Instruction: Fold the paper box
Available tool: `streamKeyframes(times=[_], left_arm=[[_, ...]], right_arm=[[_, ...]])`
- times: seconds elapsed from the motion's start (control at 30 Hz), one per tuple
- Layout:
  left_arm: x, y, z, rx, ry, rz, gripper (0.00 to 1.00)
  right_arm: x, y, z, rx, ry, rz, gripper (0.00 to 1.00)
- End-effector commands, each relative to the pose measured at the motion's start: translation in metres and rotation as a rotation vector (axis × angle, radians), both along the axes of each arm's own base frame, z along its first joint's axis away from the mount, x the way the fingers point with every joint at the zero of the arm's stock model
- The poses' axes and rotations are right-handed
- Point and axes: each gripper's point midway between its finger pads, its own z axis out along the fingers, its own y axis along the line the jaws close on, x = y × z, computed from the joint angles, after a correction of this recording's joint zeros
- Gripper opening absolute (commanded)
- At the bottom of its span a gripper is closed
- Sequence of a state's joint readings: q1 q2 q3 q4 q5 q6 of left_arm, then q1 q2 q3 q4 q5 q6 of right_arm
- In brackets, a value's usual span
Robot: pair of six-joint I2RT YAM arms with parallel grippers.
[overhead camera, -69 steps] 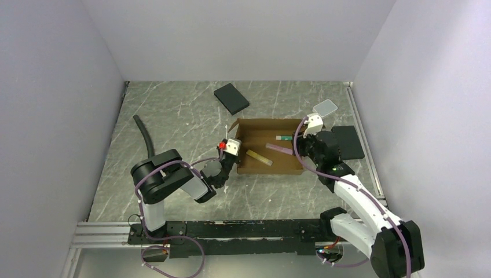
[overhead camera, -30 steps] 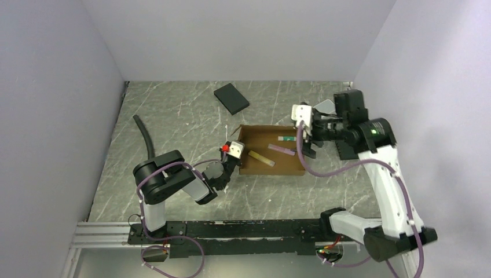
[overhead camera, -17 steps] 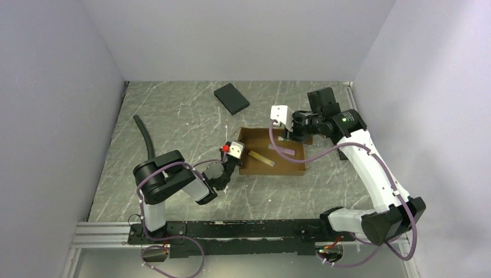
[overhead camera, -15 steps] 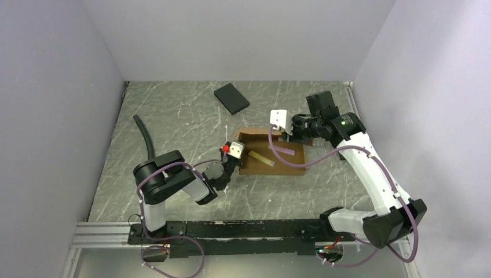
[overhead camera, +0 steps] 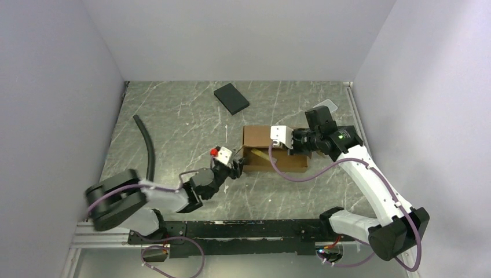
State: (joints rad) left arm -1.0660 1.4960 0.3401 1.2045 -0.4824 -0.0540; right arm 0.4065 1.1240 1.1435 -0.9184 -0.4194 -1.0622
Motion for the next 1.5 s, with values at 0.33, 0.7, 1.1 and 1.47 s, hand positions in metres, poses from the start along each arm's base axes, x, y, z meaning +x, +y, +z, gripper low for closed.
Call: streamKeyframes(times=[0.33,0.7,1.1,1.47], left_arm=[[-0.085,0.071,0.014,-0.204,0.434,-0.089,0.76],[-0.050,0.042,0.027,-0.132,0.466,-0.019,0.87],[0.027,0.008,-0.009,-0.225,0.665,-0.100,0.89],[0.062,-0.002,-0.041,-0.302,0.817,-0.151,0.90]], right_arm=[[-0.029,0.000,-0.075,-0.040,0.150,0.033,0.00],[-0.053,-0.001,-0.109,-0.083,0.260,0.052,0.51],[-0.015,-0.005,-0.029,0.289,0.302,-0.184,0.70],[0.093,-0.115,-0.086,0.637,0.614,-1.066,0.82]])
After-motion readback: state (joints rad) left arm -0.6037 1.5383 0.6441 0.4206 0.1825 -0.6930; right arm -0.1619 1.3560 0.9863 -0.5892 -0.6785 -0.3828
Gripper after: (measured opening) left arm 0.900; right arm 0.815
